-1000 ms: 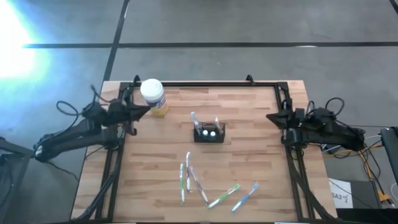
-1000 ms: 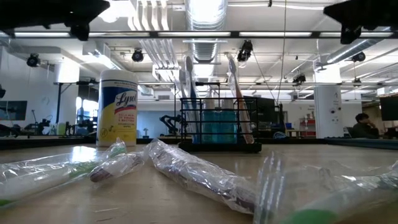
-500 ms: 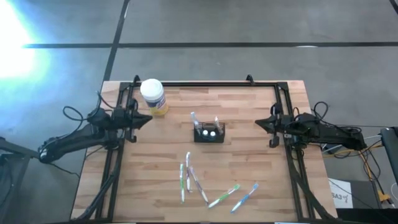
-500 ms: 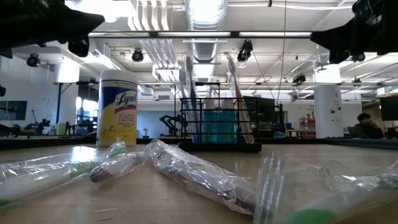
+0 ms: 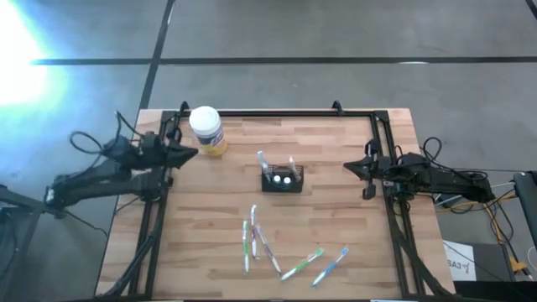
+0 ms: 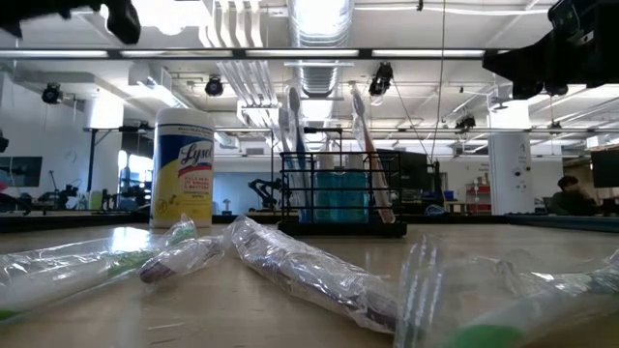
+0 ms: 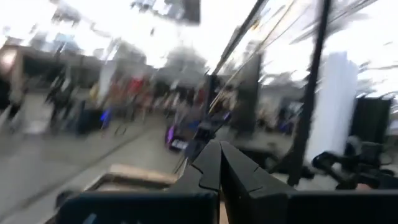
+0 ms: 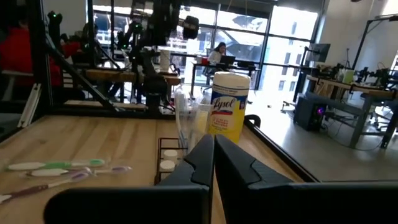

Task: Pick & Place toothbrushing station
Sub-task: Put the left green toothbrush into the black mesh organizer

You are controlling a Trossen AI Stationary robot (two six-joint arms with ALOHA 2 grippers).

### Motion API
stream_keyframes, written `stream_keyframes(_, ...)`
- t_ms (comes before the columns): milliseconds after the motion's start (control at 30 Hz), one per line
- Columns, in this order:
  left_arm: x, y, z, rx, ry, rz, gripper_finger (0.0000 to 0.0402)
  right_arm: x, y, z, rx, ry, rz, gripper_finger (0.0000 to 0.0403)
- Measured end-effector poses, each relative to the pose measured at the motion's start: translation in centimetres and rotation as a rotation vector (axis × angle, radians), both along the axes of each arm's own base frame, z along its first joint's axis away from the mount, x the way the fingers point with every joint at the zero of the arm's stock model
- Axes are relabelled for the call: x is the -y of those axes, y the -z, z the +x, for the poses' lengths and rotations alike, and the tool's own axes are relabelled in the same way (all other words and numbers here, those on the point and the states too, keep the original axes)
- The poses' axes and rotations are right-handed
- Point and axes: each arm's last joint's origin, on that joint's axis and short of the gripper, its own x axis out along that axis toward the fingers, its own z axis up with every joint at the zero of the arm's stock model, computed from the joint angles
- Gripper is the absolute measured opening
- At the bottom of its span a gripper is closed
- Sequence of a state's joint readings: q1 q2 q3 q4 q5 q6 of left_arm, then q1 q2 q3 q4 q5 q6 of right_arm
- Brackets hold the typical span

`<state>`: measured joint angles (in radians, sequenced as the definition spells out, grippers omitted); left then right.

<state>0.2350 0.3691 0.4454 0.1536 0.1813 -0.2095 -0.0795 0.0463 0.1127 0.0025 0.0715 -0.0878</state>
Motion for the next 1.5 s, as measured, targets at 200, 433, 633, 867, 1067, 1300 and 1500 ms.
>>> stream_keyframes(200,1.5,-3.9,4.5,-0.461,-0.141,-0.150,0.0002,0.0,0.1,0.0,-0.014,0.001,-0.018,0.0008)
stream_keyframes(433,6.8,-2.6,12.6,-0.867,-0.075,-0.284,0.0012,0.0,0.4,0.0,-0.041,0.001,-0.017,0.0008)
stream_keyframes(633,9.5,0.4,17.9,-1.031,-0.161,-0.475,0.0043,0.0,0.5,0.0,-0.055,0.001,-0.012,0.0008)
stream_keyframes(867,11.9,4.1,21.8,-1.211,-0.126,-0.610,0.0128,0.0,0.5,0.0,-0.051,0.000,0.003,0.0008)
stream_keyframes(1067,13.4,6.7,22.5,-1.348,-0.116,-0.666,0.0213,0.0,0.2,0.0,-0.025,0.000,-0.004,0.0008)
stream_keyframes(1300,15.0,8.2,21.6,-1.412,-0.237,-0.775,0.0267,0.0,-0.1,0.0,0.006,0.002,-0.026,0.0008)
stream_keyframes(1500,15.5,10.7,21.8,-1.482,-0.346,-0.818,0.0264,0.0,-0.4,0.0,0.030,0.004,-0.050,0.0009)
